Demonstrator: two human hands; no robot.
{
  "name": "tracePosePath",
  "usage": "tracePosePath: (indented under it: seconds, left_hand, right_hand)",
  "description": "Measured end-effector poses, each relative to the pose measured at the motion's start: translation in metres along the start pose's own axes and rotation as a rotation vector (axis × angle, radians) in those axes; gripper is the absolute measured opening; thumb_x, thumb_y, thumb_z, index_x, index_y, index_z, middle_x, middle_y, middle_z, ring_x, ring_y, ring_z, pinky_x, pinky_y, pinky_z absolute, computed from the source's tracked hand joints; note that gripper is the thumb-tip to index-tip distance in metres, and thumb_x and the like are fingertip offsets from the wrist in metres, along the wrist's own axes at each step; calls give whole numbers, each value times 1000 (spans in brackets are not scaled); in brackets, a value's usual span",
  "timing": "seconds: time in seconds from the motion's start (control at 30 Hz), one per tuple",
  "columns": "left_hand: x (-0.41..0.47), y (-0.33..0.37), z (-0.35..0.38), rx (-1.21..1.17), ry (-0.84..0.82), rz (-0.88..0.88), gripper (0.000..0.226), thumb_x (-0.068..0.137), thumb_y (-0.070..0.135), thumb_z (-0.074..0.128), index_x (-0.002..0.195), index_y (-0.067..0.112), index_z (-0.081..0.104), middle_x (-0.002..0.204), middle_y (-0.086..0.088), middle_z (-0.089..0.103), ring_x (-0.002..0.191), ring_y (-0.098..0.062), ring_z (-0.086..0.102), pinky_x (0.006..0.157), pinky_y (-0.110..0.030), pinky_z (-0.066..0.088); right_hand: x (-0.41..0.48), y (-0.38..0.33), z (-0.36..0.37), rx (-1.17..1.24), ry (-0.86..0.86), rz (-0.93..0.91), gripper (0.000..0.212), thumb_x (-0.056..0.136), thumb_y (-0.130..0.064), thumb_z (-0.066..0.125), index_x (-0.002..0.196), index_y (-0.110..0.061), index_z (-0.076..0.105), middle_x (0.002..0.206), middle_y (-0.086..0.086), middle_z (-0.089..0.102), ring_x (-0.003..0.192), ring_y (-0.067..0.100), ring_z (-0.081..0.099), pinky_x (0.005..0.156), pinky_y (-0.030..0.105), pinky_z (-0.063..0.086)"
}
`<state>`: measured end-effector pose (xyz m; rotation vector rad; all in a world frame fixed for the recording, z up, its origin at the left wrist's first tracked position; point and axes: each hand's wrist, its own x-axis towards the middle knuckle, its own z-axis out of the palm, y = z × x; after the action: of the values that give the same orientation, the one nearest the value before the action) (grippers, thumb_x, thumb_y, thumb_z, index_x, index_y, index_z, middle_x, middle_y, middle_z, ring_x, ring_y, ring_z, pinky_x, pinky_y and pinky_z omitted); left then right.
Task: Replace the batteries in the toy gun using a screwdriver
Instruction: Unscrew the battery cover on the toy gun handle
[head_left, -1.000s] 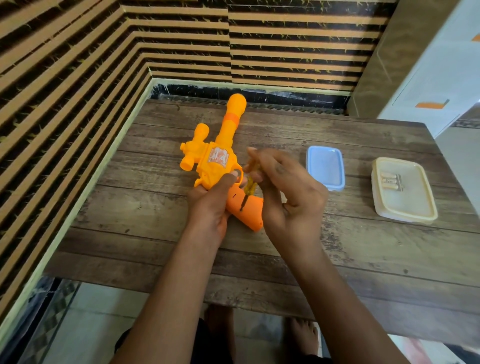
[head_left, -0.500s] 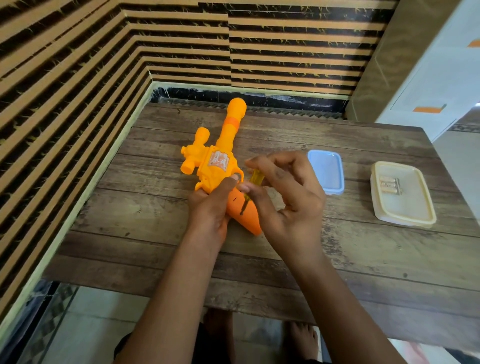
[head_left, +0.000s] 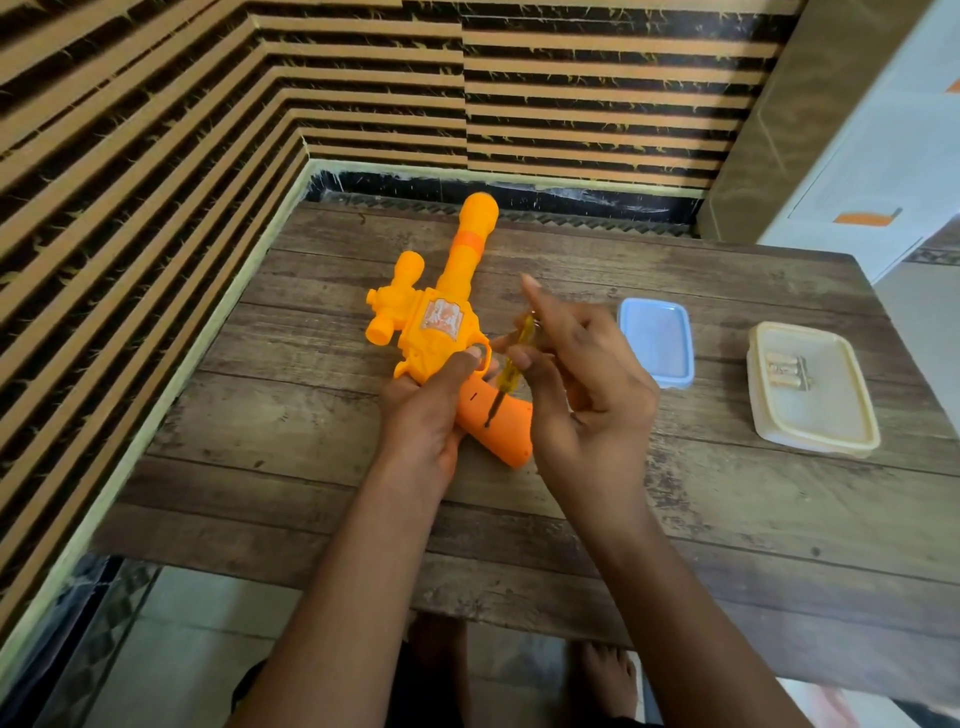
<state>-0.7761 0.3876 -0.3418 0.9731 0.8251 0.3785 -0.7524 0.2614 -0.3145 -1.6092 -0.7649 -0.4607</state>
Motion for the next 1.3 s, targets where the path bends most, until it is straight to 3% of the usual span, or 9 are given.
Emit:
tracePosePath:
  seconds: [0.17, 0.3, 0.43, 0.57, 0.73, 0.87, 1.07, 1.23, 1.3]
  left_hand:
    - [-3, 1, 0, -9, 0, 3, 32, 88, -1, 76, 120, 0, 71, 107, -21, 78, 88, -30, 78, 72, -42, 66]
    - [-1, 1, 0, 9, 11, -7, 35, 85, -1, 78, 119, 0, 72, 108, -20, 78, 91, -30, 78, 67, -39, 64]
    - [0, 1, 1, 5, 38, -5, 36, 83, -2, 78, 119, -1, 72, 109, -21, 78, 96, -34, 77, 77, -47, 65]
    - [-2, 0, 1, -8, -2, 15, 29, 85, -2, 74, 113, -3, 72, 108, -24, 77, 101, -40, 76, 90, -57, 61]
    - [1, -1, 0, -1, -5, 4, 34, 86, -2, 76, 119, 4, 72, 107, -20, 79, 96, -34, 78, 79, -47, 65]
    - [0, 1, 0, 7, -9, 4, 31, 87, 0, 76, 118, 4, 72, 110, -21, 78, 98, -35, 78, 84, -52, 64]
    - [2, 0, 1, -3, 13, -17, 31, 86, 0, 77, 116, 3, 72, 100, -18, 79, 74, -21, 79, 62, -36, 65]
    - [2, -1, -1, -16, -32, 5, 40, 82, 1, 79, 121, 3, 71, 112, -21, 77, 101, -36, 77, 86, -50, 63]
    - [3, 0, -1, -7, -13, 5, 39, 83, -1, 79, 121, 2, 71, 111, -20, 78, 100, -35, 77, 79, -44, 65]
  right_hand:
    - [-1, -3, 0, 42, -23, 18, 28, 91, 13, 71, 117, 3, 73, 104, 18, 64, 99, 23, 68, 79, 43, 57]
    - [-2, -1, 1, 26, 5, 32, 37, 88, 18, 71, 121, 1, 73, 101, 16, 63, 93, 23, 66, 77, 44, 56]
    - [-4, -5, 1, 71, -35, 12, 40, 89, 18, 63, 127, 4, 69, 106, 15, 67, 99, 26, 68, 82, 45, 58]
    - [-5, -6, 3, 20, -24, 14, 32, 92, 6, 73, 122, -3, 73, 103, 14, 62, 96, 22, 63, 76, 40, 55]
    - [-3, -7, 2, 46, -34, -3, 46, 90, 23, 61, 131, 4, 65, 109, 14, 69, 104, 19, 68, 90, 31, 55]
    - [-1, -9, 1, 58, -38, 12, 28, 95, 7, 62, 120, 0, 72, 107, 11, 68, 101, 21, 68, 84, 37, 56]
    - [0, -7, -2, 71, -76, 27, 41, 92, 20, 54, 127, 3, 69, 110, 11, 68, 104, 21, 67, 91, 34, 54]
    - [0, -9, 1, 79, -45, 39, 22, 93, 5, 68, 113, 1, 75, 103, 13, 60, 99, 22, 63, 80, 40, 54]
    - [1, -8, 2, 74, -35, 41, 27, 92, 10, 67, 116, 0, 76, 97, 13, 58, 93, 23, 62, 79, 37, 53]
